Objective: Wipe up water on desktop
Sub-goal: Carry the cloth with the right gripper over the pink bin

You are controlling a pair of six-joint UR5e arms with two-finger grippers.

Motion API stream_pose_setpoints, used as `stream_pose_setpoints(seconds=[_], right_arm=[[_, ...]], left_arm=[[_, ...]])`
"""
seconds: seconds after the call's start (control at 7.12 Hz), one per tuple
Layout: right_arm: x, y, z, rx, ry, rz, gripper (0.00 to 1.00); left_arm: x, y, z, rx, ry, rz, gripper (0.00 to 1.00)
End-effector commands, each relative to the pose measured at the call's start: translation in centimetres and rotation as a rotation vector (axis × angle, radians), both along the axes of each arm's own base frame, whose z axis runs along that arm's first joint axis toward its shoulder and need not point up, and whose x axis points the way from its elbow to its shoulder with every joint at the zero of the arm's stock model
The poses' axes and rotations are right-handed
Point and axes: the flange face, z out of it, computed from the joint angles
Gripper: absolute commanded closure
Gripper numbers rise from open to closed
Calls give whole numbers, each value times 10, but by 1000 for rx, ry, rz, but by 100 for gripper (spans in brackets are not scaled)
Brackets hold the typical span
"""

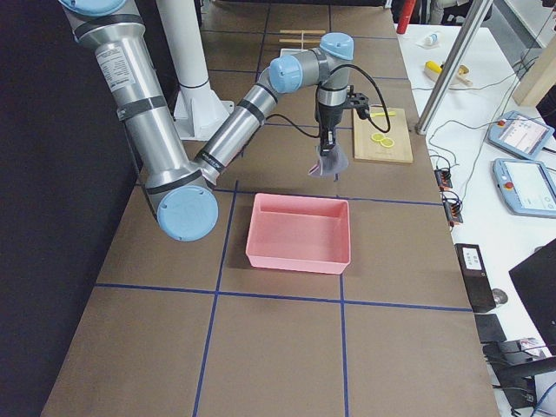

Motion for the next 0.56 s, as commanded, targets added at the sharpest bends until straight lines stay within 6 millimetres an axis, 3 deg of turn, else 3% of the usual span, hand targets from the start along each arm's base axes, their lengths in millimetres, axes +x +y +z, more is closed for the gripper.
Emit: stream_pose_setpoints(seconds=[0.0, 0.14, 0.42], right_arm=[[33, 38, 77, -5, -23, -50, 100], [37, 50, 108, 9, -29, -45, 100], [37, 51, 119, 6, -28, -52, 99]], left_arm=[[1, 0, -2, -2, 16, -3, 0], [1, -1, -3, -1, 16, -3, 0], [1, -1, -3, -1, 16, -3, 0]])
